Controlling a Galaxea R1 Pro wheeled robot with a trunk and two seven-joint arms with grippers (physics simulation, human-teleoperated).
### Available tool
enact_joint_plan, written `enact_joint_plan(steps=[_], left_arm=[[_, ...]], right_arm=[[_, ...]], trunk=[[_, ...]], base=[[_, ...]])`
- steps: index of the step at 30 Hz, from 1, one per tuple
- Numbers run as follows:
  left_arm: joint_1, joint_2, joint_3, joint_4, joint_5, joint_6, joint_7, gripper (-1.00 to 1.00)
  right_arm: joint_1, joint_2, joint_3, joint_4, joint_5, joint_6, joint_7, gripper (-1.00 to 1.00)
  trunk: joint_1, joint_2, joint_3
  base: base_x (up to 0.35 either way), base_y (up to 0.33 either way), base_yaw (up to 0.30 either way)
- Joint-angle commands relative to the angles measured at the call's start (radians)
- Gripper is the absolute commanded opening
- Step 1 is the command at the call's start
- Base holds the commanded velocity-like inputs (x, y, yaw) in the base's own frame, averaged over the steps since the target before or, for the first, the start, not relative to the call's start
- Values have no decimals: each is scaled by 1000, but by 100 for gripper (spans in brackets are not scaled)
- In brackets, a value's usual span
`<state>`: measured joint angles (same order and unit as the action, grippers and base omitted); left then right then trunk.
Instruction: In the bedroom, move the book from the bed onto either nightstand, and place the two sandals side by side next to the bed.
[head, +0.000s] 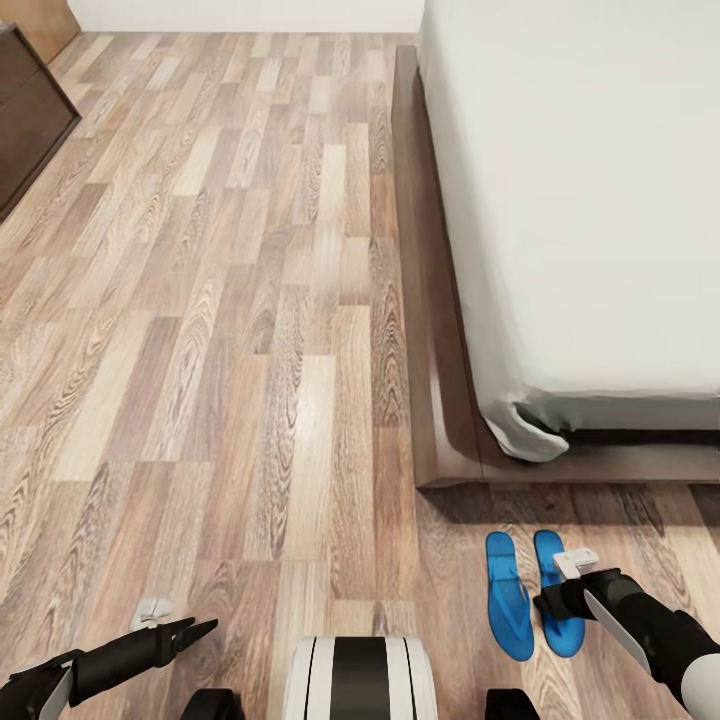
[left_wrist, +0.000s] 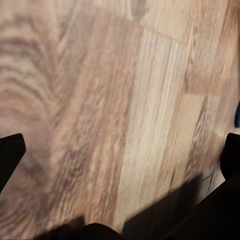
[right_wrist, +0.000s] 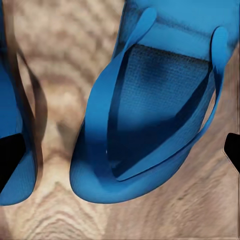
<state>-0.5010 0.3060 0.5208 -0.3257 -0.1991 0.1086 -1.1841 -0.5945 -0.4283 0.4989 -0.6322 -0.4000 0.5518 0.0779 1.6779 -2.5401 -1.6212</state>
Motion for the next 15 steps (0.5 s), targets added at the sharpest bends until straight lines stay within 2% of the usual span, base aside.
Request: enact_joint_plan(steps=[1,15], left_arm=[[-1,-1,8,-1,-8,10,-6,100],[-1,-3,8,-1,-8,10,-5,100]], right_arm=[[-1,-1,4,-1,1,3,2,100],[-1,-1,4,-3,1,3,2,100]], trunk=[[-1,0,3],[-7,3,58]], base=[[0,0,0],[0,0,0]])
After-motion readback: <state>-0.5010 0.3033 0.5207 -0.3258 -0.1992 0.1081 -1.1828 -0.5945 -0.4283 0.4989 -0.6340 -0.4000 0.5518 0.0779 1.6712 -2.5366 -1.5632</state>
